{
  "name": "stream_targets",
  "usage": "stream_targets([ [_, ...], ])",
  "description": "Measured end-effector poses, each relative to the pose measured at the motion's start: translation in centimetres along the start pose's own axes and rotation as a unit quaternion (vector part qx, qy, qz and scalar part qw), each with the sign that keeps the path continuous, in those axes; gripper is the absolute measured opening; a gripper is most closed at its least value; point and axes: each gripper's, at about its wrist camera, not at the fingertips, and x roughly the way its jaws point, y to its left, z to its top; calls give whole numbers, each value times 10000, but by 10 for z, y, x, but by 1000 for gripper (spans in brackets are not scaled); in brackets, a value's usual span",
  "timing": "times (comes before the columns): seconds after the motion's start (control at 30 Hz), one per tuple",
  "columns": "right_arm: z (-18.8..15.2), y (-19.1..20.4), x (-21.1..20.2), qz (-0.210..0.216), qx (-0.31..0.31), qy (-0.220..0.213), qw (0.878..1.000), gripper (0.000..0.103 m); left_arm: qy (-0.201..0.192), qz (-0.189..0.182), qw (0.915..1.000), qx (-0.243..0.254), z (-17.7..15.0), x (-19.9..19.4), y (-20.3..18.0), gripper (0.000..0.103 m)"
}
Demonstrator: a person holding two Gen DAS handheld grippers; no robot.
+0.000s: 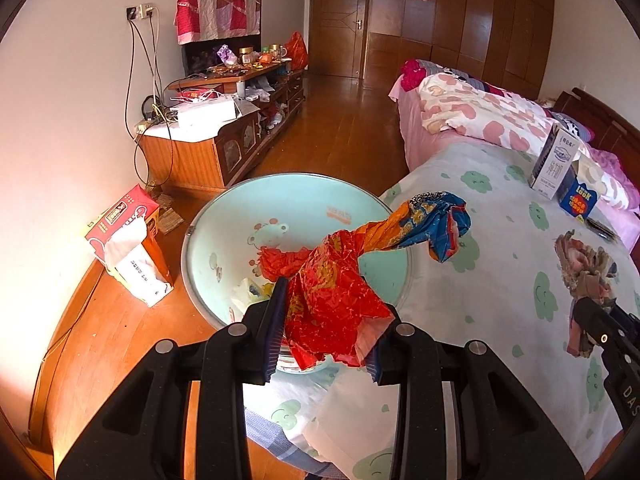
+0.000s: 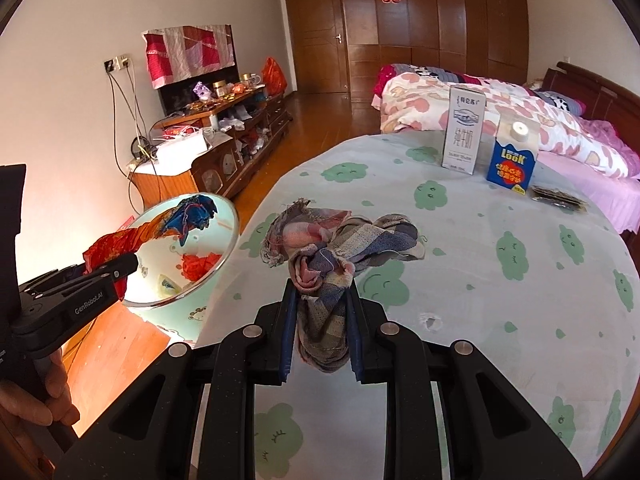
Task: Collect trash
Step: 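Carry the checked cloth and colourful wrapper over the bin with both tools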
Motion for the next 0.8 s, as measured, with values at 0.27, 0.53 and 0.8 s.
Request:
stream_targets([
  [0.27, 11, 23, 6, 203, -132, -27, 9997, 23, -146, 197, 9995, -185, 15, -1, 22, 33],
  [0.53, 23, 48, 13, 344, -308, -85, 9989, 23, -181, 353, 9988, -292, 24, 3, 37, 33],
  [0.8, 37, 73, 22, 443, -468, -180, 9978, 23, -154, 463, 9979, -434, 29, 8, 52, 33],
])
